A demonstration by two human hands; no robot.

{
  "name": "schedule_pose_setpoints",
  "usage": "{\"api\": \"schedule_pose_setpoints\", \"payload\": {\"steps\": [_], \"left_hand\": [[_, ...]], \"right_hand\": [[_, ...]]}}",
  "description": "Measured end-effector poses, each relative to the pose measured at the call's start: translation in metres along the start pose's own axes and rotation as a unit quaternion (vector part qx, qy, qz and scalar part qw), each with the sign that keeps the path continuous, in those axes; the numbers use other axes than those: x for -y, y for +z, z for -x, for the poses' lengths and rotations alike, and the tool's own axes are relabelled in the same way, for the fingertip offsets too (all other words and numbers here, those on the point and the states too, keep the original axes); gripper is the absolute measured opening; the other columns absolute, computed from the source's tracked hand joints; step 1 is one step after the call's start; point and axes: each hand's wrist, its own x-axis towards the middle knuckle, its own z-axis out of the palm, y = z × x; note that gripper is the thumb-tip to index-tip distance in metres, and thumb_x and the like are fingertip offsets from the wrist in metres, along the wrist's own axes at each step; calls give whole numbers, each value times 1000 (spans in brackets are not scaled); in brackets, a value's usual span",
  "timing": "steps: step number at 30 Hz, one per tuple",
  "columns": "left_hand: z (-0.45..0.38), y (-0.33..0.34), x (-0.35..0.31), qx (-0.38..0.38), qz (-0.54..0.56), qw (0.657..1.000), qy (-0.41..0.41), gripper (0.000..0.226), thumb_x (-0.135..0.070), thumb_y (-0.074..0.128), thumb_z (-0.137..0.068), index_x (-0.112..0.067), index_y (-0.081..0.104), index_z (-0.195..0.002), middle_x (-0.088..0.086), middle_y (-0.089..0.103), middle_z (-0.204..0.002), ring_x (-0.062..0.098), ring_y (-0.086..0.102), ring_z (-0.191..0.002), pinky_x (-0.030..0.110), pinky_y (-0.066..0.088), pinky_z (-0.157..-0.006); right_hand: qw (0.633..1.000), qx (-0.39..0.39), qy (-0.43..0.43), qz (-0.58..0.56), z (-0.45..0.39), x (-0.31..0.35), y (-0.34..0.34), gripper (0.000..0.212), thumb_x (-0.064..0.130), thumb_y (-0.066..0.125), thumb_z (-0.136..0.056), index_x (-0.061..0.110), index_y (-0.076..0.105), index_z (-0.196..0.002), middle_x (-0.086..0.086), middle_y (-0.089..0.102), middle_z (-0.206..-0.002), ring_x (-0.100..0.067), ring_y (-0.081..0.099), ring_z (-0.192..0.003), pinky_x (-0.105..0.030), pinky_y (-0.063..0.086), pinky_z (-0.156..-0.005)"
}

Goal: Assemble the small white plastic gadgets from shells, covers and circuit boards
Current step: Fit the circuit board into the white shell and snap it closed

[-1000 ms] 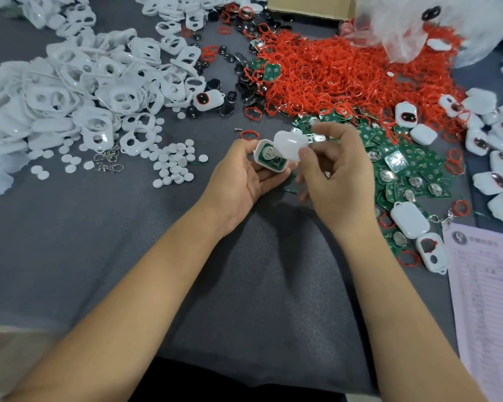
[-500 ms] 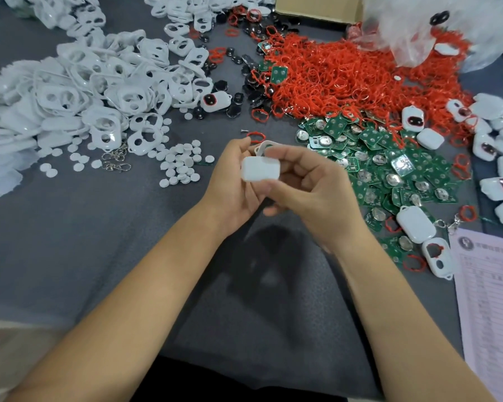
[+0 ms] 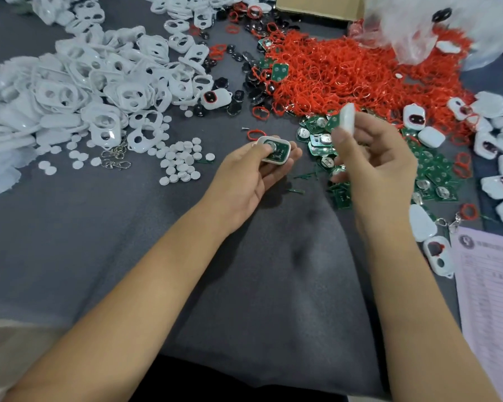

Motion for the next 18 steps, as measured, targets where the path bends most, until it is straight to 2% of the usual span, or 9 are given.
{"api": "schedule_pose_setpoints", "payload": {"steps": [3, 6, 10, 12, 13, 15, 16, 18], "left_hand": [[0, 0, 1, -1, -4, 1000, -3, 26, -1, 36, -110, 0, 62, -110, 16, 77, -103, 24, 76, -99, 26, 61, -89], [0, 1, 0, -5, -1, 1000, 0, 25, -2, 37, -109, 0, 61, -111, 19, 76, -107, 26, 75, -103, 27, 61, -89], [2, 1, -1, -5, 18, 1000, -9, 21, -9, 40, -110, -1, 57, -118, 25, 73, -118, 33, 72, -114, 30, 61, -90], [1, 1, 0, -2, 15, 1000, -10, 21, -10, 40, -110, -1, 56, -119, 24, 74, -115, 30, 74, -107, 31, 61, -90], [1, 1, 0, -2, 10, 1000, -10, 21, -11, 40, -110, -1, 56, -119, 21, 76, -109, 27, 76, -100, 31, 60, -90], [1, 3, 0, -2, 11, 1000, -19, 25, -15, 38, -111, 0, 56, -119, 17, 75, -99, 21, 75, -87, 32, 60, -90], [1, 3, 0, 1, 12, 1000, -28, 29, -19, 37, -111, 0, 56, -120, 18, 72, -102, 21, 73, -87, 33, 60, -90], [3, 5, -1, 16, -5, 999, -42, 41, -27, 30, -112, 0, 56, -128, 22, 66, -116, 26, 68, -99, 35, 59, -92]], "right_hand": [[995, -39, 79, -38, -3, -6, -4, 33, 24, 77, -94, 11, 69, -123, 5, 76, -94, -13, 63, -68, -26, 52, -54], [994, -35, 91, -45, -4, -7, -3, 33, 23, 76, -94, 9, 68, -123, 7, 75, -90, -12, 65, -68, -25, 53, -54], [999, -4, 21, 45, -1, -7, 1, 34, 22, 78, -92, 12, 68, -122, 1, 72, -102, -11, 59, -69, -26, 54, -55], [995, 14, -16, 101, 2, -7, 4, 34, 23, 80, -90, 13, 69, -121, -1, 69, -106, -9, 56, -71, -33, 56, -63], [991, 27, -38, 128, 3, -7, 5, 35, 25, 81, -89, 13, 70, -120, -1, 69, -108, -8, 56, -74, -32, 55, -68], [973, 60, -106, 197, 5, -6, 7, 35, 28, 81, -87, 13, 73, -118, -1, 67, -107, -8, 56, -79, -20, 48, -75], [960, 79, -138, 230, 7, -6, 8, 35, 28, 81, -87, 13, 73, -118, -2, 67, -106, -10, 56, -81, -17, 45, -77], [942, 105, -170, 269, 9, -7, 12, 36, 25, 81, -87, 12, 73, -120, -5, 65, -106, -11, 54, -85, -16, 42, -79]]}}
